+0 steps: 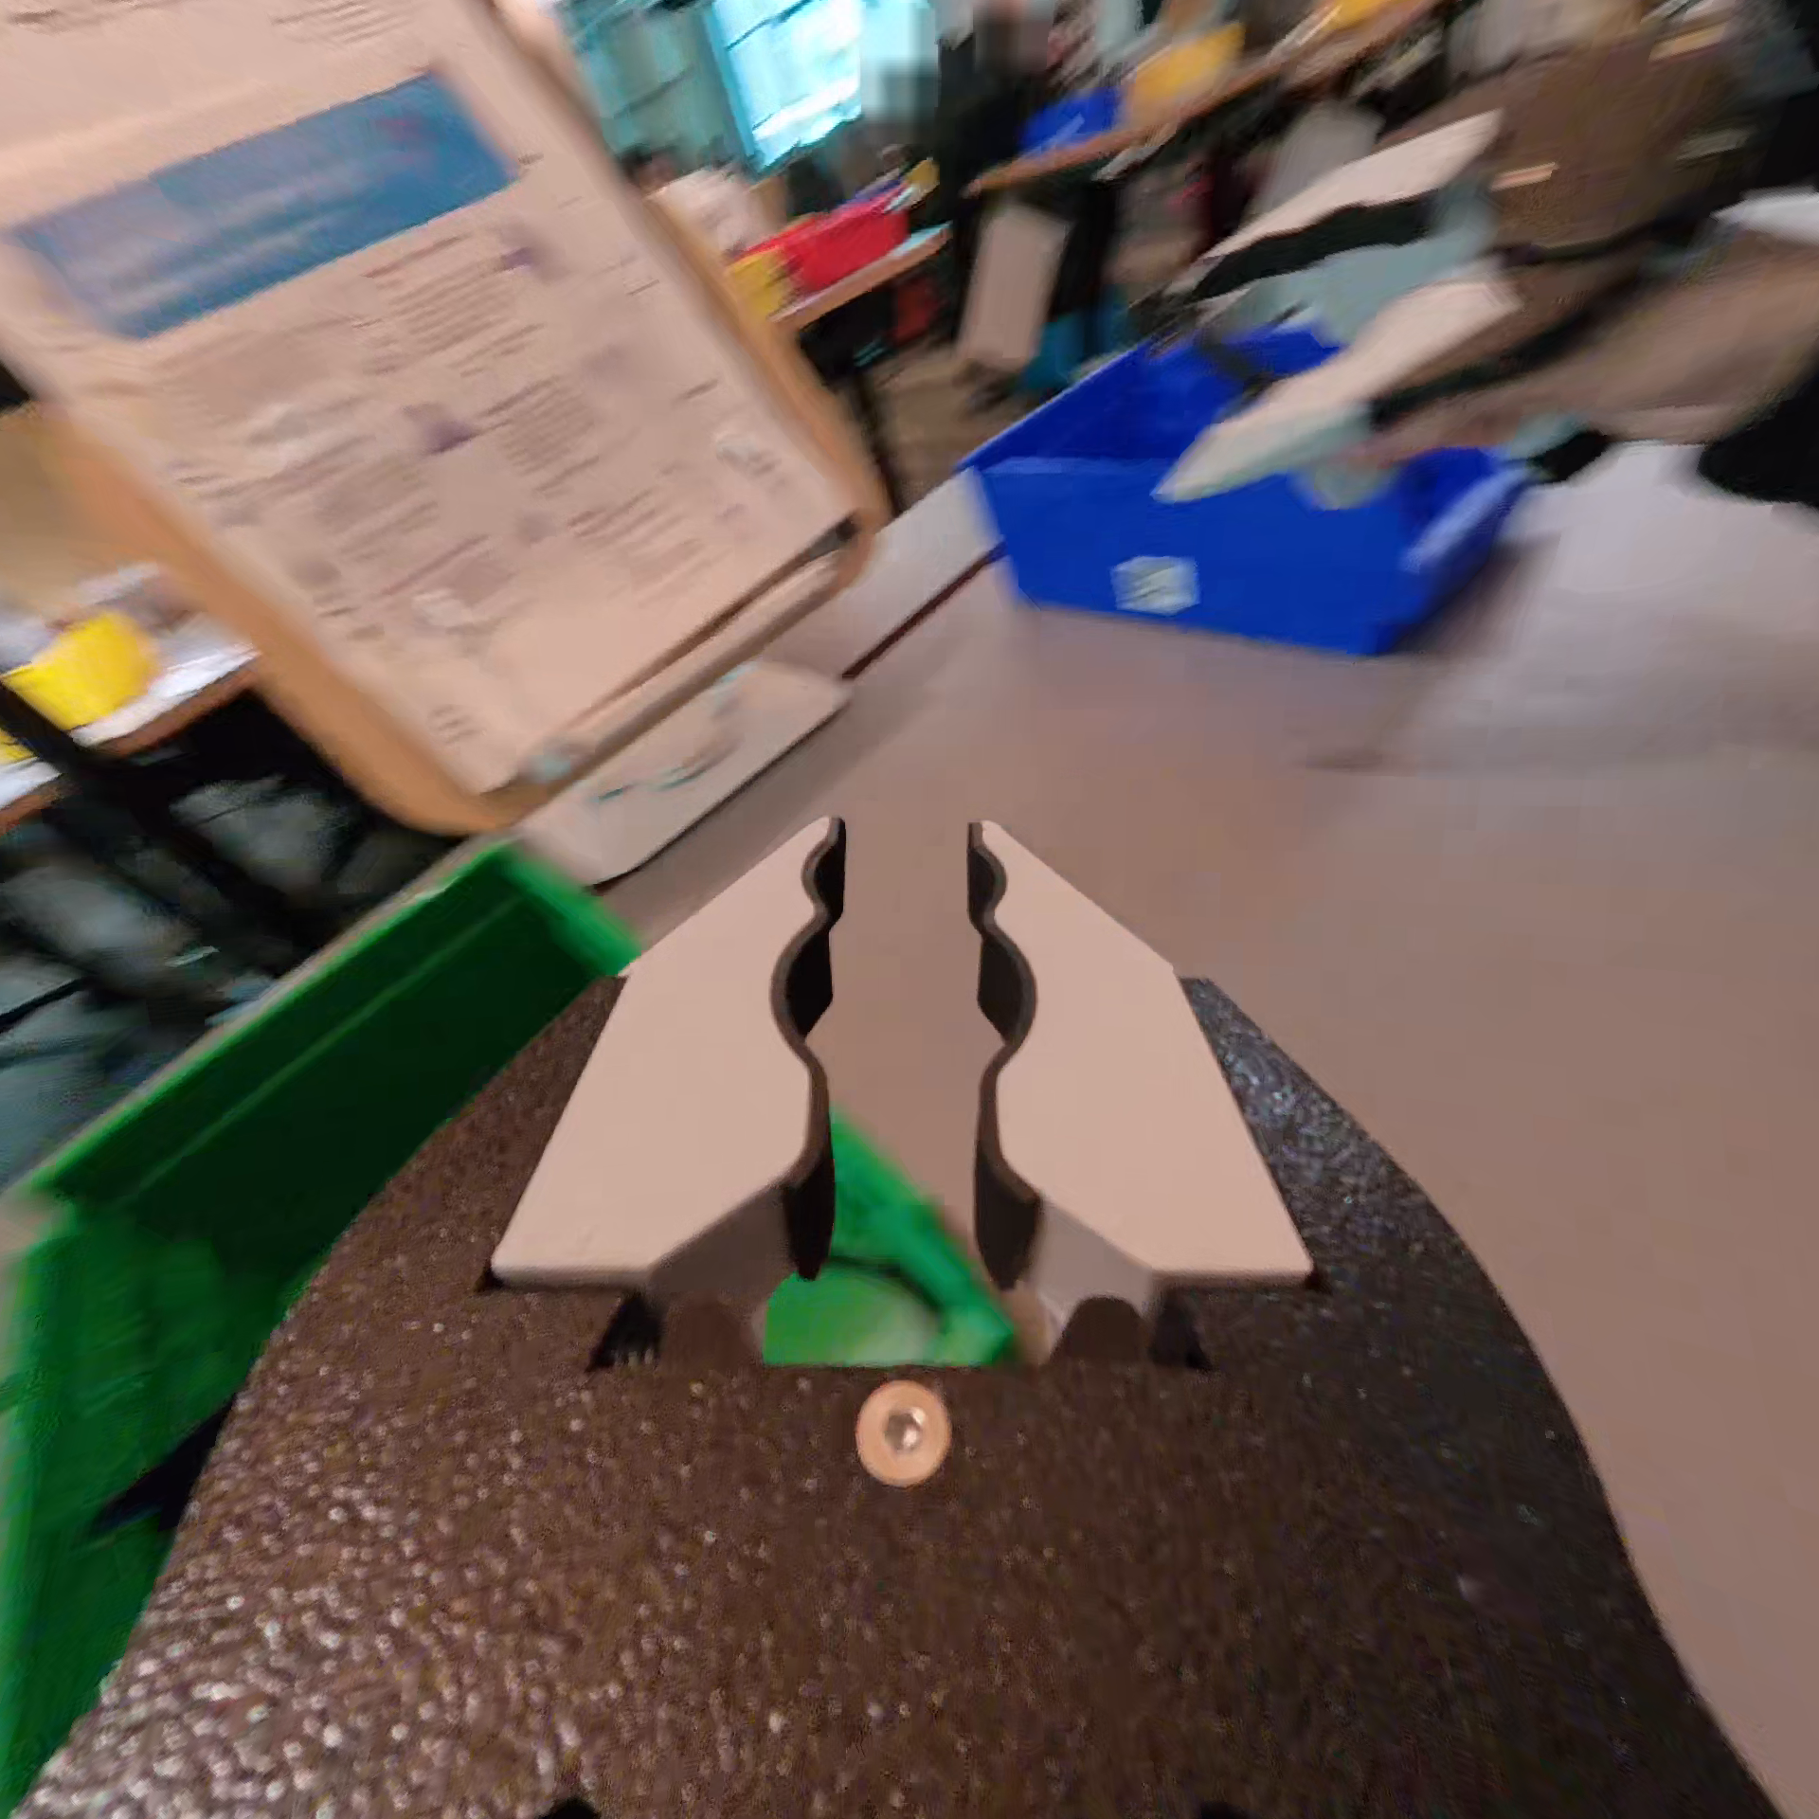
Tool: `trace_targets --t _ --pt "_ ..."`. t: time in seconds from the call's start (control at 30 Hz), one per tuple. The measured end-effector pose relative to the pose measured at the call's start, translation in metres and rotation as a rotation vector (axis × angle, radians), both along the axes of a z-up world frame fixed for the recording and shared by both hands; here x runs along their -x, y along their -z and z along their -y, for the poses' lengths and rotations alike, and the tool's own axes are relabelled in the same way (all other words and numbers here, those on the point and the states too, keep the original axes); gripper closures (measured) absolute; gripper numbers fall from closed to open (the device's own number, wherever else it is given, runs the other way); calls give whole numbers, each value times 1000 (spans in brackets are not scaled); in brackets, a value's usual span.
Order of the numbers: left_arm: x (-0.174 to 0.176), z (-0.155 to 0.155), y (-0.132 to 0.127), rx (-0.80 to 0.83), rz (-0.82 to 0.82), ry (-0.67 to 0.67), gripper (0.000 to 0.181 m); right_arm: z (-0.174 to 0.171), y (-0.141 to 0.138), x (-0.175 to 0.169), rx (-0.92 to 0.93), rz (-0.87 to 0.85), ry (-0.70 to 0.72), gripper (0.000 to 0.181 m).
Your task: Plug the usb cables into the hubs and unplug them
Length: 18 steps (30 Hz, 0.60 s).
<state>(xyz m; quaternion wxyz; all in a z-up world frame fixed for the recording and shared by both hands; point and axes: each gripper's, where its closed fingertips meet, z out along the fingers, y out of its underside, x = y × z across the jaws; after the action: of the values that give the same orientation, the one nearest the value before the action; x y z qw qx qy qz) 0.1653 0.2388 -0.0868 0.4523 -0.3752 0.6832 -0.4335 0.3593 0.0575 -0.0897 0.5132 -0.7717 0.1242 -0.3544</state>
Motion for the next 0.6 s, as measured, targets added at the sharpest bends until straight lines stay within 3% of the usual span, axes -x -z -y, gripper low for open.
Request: trace_targets --t 0.07,0.13,0.2,0.27,0.43,0.6 --pt "-9 -50 -4 -136 -61 -118 159 -32 23 20 -29 19 -126 87" --pt "-24 -97 4 -296 -196 -181 156 -49 46 29 -57 28 -161 87" --pt "-42 -135 22 -461 -363 -173 153 -59 59 40 -134 55 -222 100" --pt "-64 -168 42 -602 -493 -154 150 -63 65 50 -120 68 -273 100" --pt "-99 -194 117 -627 -813 -54 147 -61 68 52 -142 34 -292 96" --pt "-108 -219 163 -699 -1001 -112 148 -62 58 61 -244 -54 -342 100"
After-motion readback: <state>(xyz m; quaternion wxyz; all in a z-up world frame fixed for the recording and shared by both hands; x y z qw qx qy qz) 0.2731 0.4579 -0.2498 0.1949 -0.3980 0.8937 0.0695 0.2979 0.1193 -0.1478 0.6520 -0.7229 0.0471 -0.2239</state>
